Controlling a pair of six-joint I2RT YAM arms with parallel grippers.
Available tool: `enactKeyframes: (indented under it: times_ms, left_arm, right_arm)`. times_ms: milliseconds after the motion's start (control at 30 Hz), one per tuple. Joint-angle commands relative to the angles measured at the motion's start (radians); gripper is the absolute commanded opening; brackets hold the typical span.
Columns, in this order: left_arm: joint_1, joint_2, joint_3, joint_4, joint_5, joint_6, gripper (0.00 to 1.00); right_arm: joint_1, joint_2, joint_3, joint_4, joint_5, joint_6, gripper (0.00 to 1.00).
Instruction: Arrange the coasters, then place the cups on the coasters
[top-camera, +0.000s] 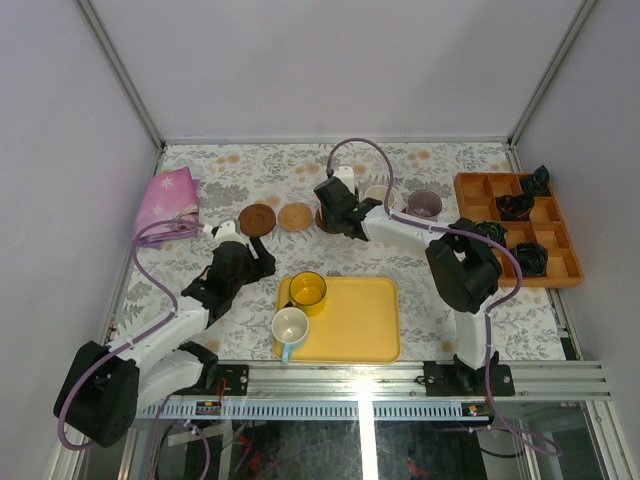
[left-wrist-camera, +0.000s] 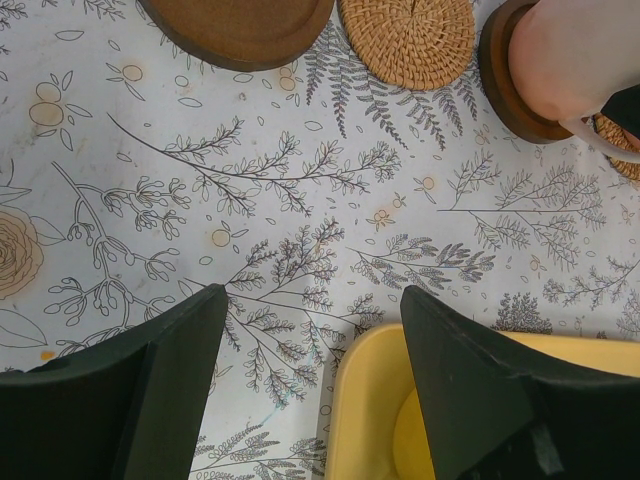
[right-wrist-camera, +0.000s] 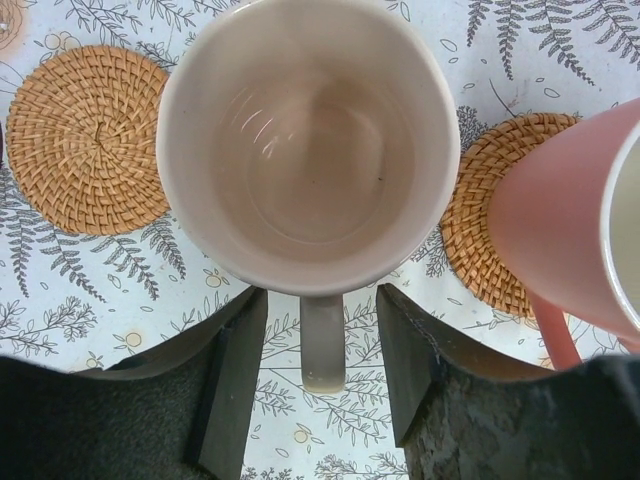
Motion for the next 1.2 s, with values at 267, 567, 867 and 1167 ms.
enactKeyframes:
  times_ms: [267, 567, 867, 1167]
  left_arm:
    - [-0.006, -0.025, 0.010, 0.025, -0.008, 0.008, 0.70]
    - [-0.007, -0.085, -0.001, 0.029, 0.025, 0.018, 0.71]
    - [-0.024, -0.135, -0.035, 0.032, 0.154, 0.038, 0.73]
    - [-0.131, -0.174, -0.053, -0.015, 0.171, 0.012, 0.73]
  right_arm:
    - [0.020, -0.165, -0.043, 0.008, -0.013, 0.007, 0.64]
    - [0.075, -0.320, -0.152, 0.015, 0.021, 0.005, 0.66]
    - [0.129, -0.469, -0.289, 0.012, -0.006, -0.004, 0.65]
    - [0.139, -0.540, -0.357, 0.008, -0.077, -0.005, 0.63]
